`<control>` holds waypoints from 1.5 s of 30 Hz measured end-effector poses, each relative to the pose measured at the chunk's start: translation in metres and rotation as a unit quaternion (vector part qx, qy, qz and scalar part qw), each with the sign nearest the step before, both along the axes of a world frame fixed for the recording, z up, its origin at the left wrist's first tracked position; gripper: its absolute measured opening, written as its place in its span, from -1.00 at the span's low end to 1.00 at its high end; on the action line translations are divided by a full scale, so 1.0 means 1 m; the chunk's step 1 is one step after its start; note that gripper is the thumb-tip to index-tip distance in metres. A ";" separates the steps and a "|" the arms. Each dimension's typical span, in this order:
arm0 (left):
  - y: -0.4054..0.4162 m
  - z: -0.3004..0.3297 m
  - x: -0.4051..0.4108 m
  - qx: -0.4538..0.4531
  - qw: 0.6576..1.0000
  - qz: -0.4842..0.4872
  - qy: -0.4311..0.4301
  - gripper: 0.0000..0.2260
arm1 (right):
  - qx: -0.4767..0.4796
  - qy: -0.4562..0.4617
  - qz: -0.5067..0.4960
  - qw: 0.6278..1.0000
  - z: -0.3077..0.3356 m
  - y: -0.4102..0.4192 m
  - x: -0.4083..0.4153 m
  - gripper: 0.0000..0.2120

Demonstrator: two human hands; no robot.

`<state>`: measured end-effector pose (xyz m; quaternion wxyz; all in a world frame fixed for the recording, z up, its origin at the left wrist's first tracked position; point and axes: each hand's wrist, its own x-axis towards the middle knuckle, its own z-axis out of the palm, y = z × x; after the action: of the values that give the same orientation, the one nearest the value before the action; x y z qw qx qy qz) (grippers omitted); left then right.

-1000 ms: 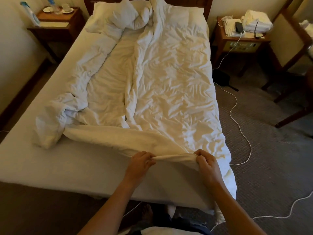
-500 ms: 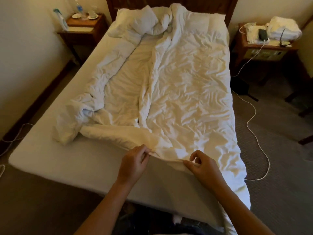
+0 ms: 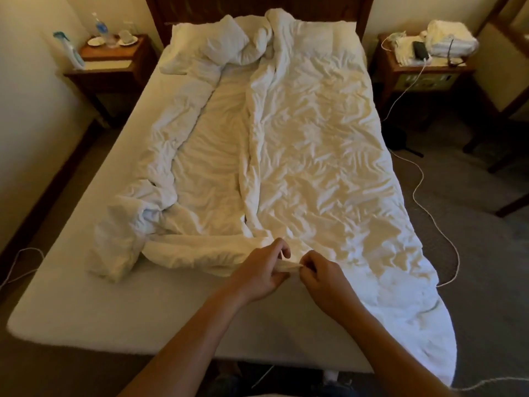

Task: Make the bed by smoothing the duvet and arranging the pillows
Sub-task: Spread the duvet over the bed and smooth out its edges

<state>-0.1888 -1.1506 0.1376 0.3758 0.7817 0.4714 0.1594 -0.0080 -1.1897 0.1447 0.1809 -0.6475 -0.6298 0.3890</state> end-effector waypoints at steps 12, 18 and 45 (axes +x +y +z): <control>0.037 -0.064 -0.087 0.055 0.998 -0.013 0.038 -0.88 | 0.019 0.041 -0.267 0.963 0.029 -0.040 -0.029 -0.75; 0.040 -0.034 -0.097 0.047 0.998 -0.003 0.046 -0.90 | -0.009 -0.041 -0.311 0.949 0.004 -0.043 -0.051 -0.70; 0.045 -0.033 -0.180 0.197 0.974 0.090 0.067 -0.88 | 0.031 0.108 -0.114 0.987 0.033 0.017 -0.146 -0.67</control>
<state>-0.3683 -1.1060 0.1048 0.1663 0.8035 0.5233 0.2300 -0.1544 -1.1726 0.1774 0.3113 -0.6635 -0.5402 0.4135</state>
